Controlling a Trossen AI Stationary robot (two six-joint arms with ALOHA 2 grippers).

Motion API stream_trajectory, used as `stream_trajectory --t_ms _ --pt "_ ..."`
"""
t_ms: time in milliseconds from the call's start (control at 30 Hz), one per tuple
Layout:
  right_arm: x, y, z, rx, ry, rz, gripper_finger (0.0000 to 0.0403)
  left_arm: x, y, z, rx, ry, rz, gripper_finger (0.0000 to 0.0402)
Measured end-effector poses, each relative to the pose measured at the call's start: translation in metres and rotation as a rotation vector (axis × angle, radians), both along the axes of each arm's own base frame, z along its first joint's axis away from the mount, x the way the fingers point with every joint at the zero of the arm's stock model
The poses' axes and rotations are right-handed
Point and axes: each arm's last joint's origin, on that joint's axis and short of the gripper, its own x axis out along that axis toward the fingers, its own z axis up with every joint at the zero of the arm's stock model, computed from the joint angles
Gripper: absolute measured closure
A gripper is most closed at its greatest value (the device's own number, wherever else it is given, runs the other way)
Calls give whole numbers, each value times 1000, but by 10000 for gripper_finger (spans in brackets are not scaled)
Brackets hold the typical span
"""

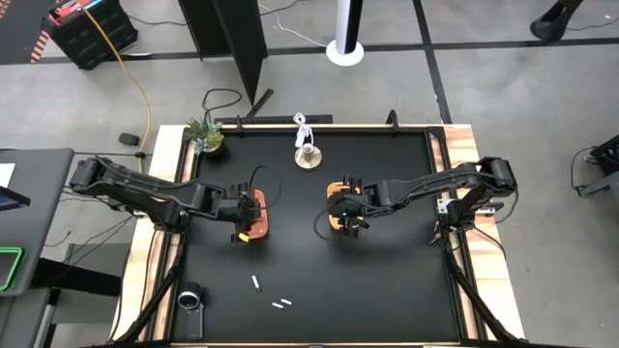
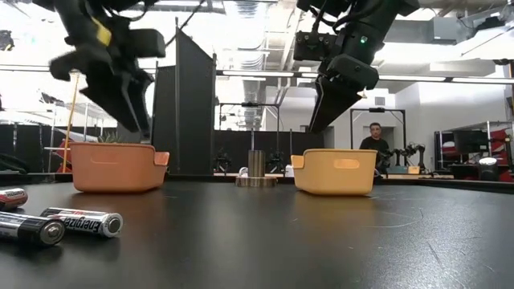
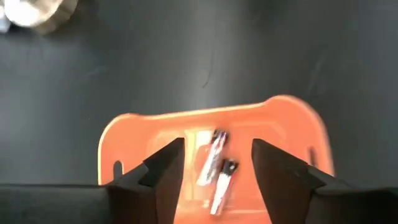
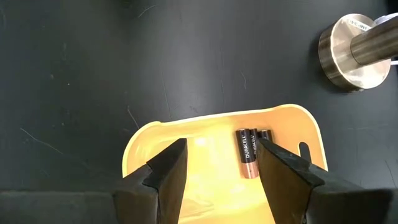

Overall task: Sort batteries
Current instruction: Put the silver battery into the orange bin

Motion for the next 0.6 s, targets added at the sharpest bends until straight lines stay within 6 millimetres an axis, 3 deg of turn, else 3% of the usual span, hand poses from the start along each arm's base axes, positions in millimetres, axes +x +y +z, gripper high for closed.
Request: stream_trajectory --t_ms 133,333,467,600 --pt "0 0 0 0 0 0 196 -6 -22 12 -102 -78 -154 208" --pt "0 0 0 0 0 0 196 -15 -83 17 -122 -189 -527 225" --pt "0 0 0 2 -2 -3 196 -19 -115 1 -126 -185 -663 236" --pt "1 0 0 5 -12 -8 196 -13 -129 -24 -123 -86 -634 243"
